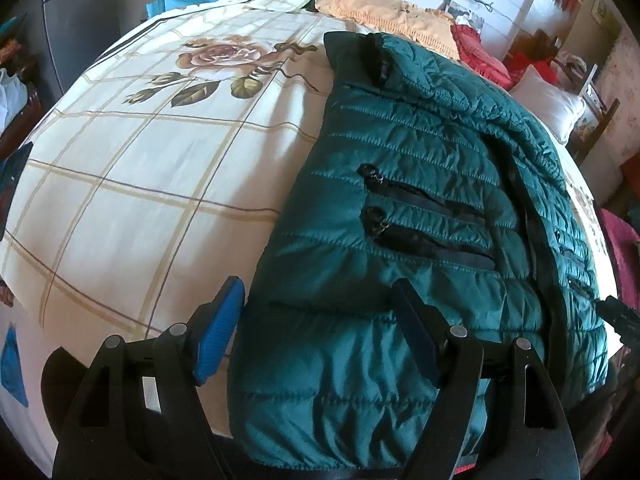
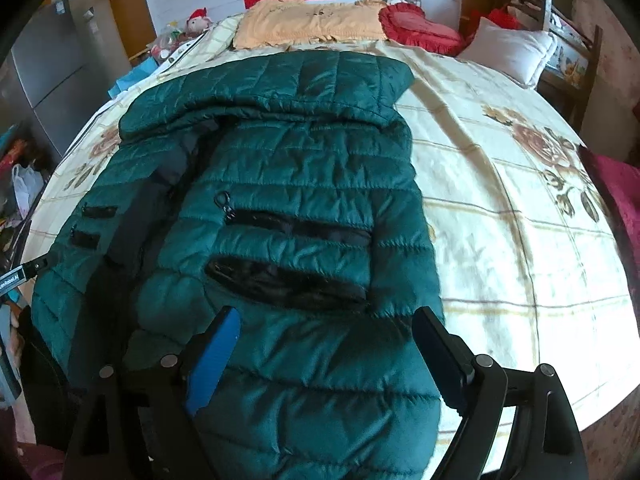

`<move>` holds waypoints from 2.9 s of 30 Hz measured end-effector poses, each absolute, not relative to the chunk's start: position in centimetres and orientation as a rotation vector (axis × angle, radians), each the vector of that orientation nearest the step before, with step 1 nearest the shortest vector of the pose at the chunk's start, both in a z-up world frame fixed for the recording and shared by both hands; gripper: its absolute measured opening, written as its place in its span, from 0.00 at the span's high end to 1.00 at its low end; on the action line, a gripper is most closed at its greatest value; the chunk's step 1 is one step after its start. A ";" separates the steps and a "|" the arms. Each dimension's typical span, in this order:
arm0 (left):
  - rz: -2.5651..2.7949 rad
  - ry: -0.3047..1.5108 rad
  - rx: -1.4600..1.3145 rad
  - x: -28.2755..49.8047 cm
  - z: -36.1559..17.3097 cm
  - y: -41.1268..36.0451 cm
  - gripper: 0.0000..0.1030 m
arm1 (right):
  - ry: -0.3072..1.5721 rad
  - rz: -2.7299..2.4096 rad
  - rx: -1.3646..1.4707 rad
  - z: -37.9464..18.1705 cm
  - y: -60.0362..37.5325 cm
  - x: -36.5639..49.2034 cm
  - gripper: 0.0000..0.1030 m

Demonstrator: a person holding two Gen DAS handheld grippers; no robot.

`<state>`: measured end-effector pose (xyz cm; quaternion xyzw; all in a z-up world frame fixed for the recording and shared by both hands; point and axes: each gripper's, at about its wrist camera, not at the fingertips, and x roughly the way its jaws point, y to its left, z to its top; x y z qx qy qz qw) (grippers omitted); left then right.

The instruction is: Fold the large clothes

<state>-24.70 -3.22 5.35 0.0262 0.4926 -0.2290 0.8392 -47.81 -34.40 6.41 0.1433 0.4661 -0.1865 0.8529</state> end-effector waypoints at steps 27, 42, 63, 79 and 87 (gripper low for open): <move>-0.519 1.163 -0.086 -26.0 3.8 0.7 0.26 | 1.054 -0.382 0.387 4.4 -35.5 -52.3 0.13; -0.563 1.155 -0.024 -26.6 3.7 -1.2 0.19 | 1.092 -0.267 0.481 3.2 -34.9 -52.8 0.11; -0.544 1.143 0.045 -26.9 3.6 -2.2 0.16 | 1.051 -0.125 0.453 3.6 -33.6 -52.2 0.39; -0.600 1.126 0.088 -27.4 4.5 -2.1 0.66 | 0.997 -0.124 0.360 4.3 -33.6 -51.6 0.79; -0.631 1.027 0.017 -26.2 8.8 -2.0 0.85 | 0.856 -0.093 0.401 9.1 -35.4 -50.8 0.82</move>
